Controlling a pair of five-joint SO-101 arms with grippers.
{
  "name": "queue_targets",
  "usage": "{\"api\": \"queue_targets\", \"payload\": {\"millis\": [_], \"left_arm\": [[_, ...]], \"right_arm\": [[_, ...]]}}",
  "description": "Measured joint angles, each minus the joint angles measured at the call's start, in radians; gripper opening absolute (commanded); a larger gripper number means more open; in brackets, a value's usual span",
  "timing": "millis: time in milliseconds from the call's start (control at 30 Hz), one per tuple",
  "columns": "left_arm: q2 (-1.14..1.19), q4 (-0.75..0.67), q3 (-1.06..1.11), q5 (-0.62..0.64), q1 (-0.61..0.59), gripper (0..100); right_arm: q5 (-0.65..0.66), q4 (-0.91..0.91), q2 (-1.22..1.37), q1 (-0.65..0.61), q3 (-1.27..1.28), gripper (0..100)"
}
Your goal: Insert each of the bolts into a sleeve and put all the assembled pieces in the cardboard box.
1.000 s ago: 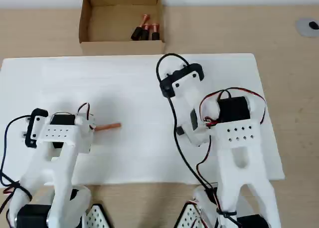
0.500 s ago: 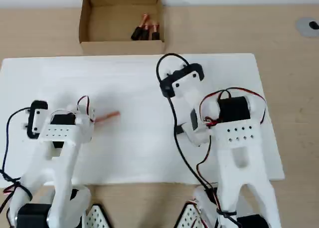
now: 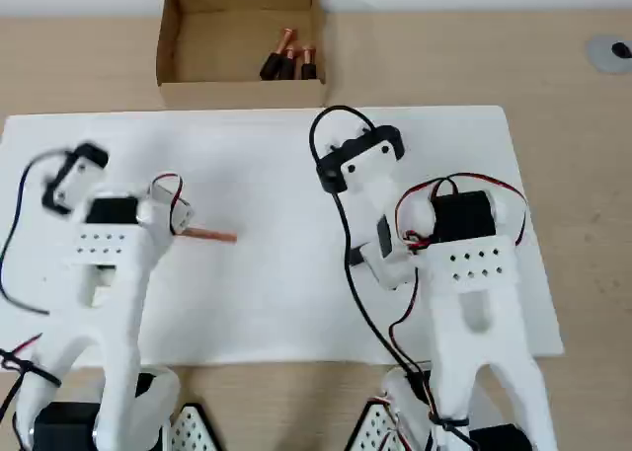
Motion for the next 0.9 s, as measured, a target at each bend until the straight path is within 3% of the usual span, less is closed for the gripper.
{"api": "queue_targets", "payload": {"millis": [100, 200, 333, 467, 533, 700, 900], "left_arm": [[0.000, 0.124, -0.143, -0.276, -0.014, 0], [0.000, 0.160, -0.233, -0.554, -0.020, 0], [0.000, 0.149, -0.272, -0.833, -0.020, 0], [0.034, 0.020, -0.183, -1.049, -0.020, 0], [0.087, -0.069, -0.098, -1.120, -0.020, 0], [0.273, -0.230, -0.020, -1.158, -0.020, 1], [0.456, -0.180, -0.138, -1.135, -0.021, 6]], "right_arm": [[0.000, 0.000, 0.000, 0.000, 0.000, 24.9], [0.000, 0.000, 0.000, 0.000, 0.000, 24.9], [0.000, 0.000, 0.000, 0.000, 0.000, 24.9], [0.000, 0.000, 0.000, 0.000, 0.000, 24.9], [0.000, 0.000, 0.000, 0.000, 0.000, 24.9], [0.000, 0.000, 0.000, 0.000, 0.000, 24.9], [0.000, 0.000, 0.000, 0.000, 0.000, 24.9]]}}
